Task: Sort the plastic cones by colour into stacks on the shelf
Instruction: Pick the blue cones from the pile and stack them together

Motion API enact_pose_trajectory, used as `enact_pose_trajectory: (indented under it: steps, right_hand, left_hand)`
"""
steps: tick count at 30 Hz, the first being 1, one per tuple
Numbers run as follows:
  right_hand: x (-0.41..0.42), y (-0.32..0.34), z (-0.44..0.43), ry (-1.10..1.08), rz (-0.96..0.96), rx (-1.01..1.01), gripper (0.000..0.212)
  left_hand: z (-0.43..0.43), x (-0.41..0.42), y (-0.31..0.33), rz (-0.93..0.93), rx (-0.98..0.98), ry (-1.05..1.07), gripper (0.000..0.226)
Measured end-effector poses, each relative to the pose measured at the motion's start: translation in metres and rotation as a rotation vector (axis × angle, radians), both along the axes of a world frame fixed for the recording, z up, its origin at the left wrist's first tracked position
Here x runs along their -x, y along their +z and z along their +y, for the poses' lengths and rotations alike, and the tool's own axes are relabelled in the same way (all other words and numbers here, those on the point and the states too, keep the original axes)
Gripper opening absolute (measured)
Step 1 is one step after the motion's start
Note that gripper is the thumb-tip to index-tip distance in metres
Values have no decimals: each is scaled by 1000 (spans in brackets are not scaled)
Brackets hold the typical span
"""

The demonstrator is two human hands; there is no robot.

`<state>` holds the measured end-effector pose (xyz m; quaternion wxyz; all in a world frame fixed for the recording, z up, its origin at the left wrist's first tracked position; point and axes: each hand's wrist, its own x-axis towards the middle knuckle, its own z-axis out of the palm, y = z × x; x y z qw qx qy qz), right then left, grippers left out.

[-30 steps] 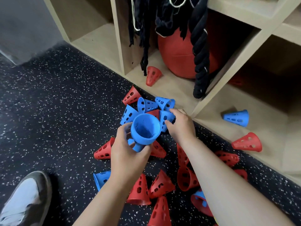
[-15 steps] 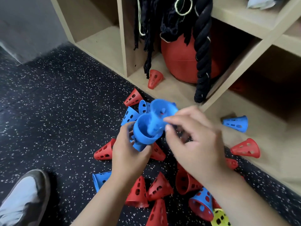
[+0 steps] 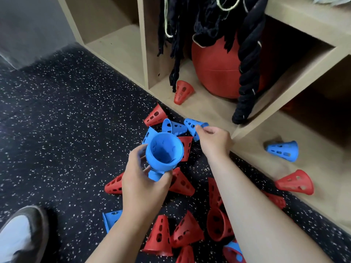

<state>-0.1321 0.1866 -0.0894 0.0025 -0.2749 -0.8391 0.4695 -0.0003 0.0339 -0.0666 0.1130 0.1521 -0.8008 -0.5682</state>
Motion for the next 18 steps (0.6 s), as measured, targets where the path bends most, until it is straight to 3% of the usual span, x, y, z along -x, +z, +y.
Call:
enact_pose_trajectory:
  steps: [3, 5, 9, 14, 16, 18]
  right_hand:
    - [12, -14, -6, -33, -8, 7, 18]
    - [14, -18, -8, -38, 10, 8, 4]
    - [9, -12, -3, -57, 113, -75, 13]
    - [-30, 37, 6, 249, 838, -312, 13]
    - [-60, 60, 8, 448, 945, -352, 12]
    - [-83, 69, 7, 620, 912, -356, 12]
  left_hand:
    - [2, 2, 0, -4, 2, -9, 59]
    - [2, 3, -1, -14, -3, -15, 58]
    - [2, 4, -3, -20, 11, -16, 59]
    - [1, 3, -3, -26, 4, -3, 62]
    - [1, 4, -3, -22, 15, -1, 63]
    - [2, 3, -4, -15, 19, 3, 63]
